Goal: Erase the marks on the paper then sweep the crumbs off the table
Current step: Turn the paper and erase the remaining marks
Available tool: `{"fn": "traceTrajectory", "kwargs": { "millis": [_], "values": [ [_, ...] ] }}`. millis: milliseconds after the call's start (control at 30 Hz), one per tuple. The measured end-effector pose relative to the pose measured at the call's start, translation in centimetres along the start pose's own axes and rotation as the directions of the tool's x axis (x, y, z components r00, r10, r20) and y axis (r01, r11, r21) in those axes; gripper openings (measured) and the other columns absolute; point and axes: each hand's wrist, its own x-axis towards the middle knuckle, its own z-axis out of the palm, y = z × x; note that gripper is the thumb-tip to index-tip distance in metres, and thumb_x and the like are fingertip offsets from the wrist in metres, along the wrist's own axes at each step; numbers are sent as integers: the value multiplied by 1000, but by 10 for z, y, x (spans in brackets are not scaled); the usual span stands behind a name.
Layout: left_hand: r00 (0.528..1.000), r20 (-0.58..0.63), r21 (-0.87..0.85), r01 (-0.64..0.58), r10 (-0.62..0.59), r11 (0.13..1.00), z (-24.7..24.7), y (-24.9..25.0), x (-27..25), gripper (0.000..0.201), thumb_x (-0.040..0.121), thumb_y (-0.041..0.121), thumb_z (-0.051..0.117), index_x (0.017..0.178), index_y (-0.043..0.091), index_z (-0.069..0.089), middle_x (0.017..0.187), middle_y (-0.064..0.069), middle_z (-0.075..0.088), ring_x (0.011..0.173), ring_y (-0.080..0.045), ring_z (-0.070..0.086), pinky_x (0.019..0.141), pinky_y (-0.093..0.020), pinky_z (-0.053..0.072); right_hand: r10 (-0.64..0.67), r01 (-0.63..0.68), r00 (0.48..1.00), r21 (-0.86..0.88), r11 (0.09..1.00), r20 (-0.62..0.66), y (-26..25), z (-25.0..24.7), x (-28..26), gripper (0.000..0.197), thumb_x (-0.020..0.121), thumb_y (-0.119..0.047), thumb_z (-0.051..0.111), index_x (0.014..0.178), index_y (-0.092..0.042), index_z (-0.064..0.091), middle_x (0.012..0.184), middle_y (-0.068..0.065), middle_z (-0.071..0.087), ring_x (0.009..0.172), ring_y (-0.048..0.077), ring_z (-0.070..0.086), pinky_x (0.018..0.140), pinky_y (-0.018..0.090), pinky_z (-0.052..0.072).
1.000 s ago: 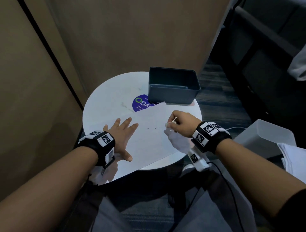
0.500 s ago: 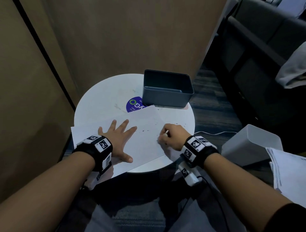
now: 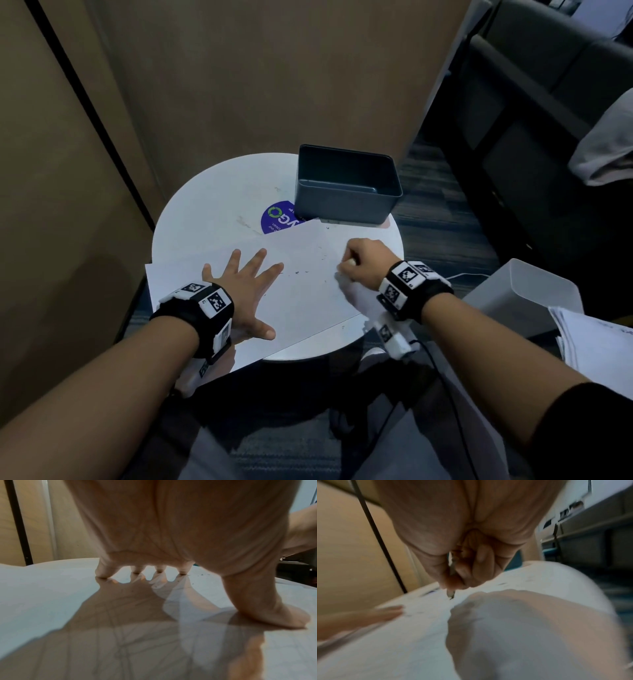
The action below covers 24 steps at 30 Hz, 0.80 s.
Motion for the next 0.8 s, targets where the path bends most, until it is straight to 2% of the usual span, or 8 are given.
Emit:
{"fn": "traceTrajectory", "kwargs": {
  "millis": [67,133,233,333,467,567,700,800],
  "values": [
    [1000,3,11,-3,3,1000,-2,1,-1,131,61,80,70,148,49,-22,157,11,-36,148,-37,-23,110,-73,6,-47,47,997,6,999,56,-11,15,2,14,83,-27,70,78,-18,59,83,-4,66,77,15,61,66,28,49],
    [1000,3,17,1,-1,1000,-3,2,-1,130,62,80,70,148,48,-22,157,10,-36,148,-37,-23,110,-73,7,-28,32,996,-41,999,87,-5,19,0,16,83,-28,70,81,-16,60,85,-1,68,79,17,62,69,31,51],
    [1000,-2,4,-3,3,1000,-2,2,-1,130,62,79,71,149,48,-22,157,10,-36,148,-37,-23,110,-74,6,39,-31,996,-101,994,80,18,-1,-3,20,85,-30,70,81,-14,59,83,-1,65,77,17,58,65,27,43],
    [1000,-2,-1,-2,2,1000,1,2,-3,130,63,79,70,149,48,-22,157,10,-36,148,-36,-24,111,-73,5,33,-22,998,-199,980,52,20,-17,-3,13,87,-21,63,78,-15,55,85,2,63,80,21,57,58,25,38],
    [1000,2,6,-4,4,1000,-1,1,-1,130,63,80,70,148,48,-23,157,10,-37,147,-37,-25,110,-74,6,-81,83,994,-29,996,78,-10,6,-3,15,84,-24,66,76,-20,55,87,-1,68,79,17,62,66,29,48],
    [1000,0,1,-5,5,1000,-3,2,-1,130,63,79,70,149,48,-23,157,10,-36,147,-37,-25,110,-74,5,-82,89,990,-55,994,118,-6,19,-7,12,81,-26,65,76,-18,58,82,-1,68,77,19,62,68,32,53],
    [1000,-6,-11,1,-1,1000,0,1,-1,131,62,78,71,149,48,-22,157,10,-37,147,-38,-24,109,-74,5,24,-14,998,-156,988,62,24,-3,-5,19,84,-20,62,68,-23,50,75,-5,61,74,19,58,57,25,40],
    [1000,8,1,7,-7,1000,2,0,-1,131,62,80,70,148,48,-24,156,10,-38,147,-37,-25,110,-74,6,-16,21,999,-96,995,50,12,-1,-9,19,85,-24,66,72,-23,52,81,-4,64,76,16,59,58,23,40]
  ]
}}
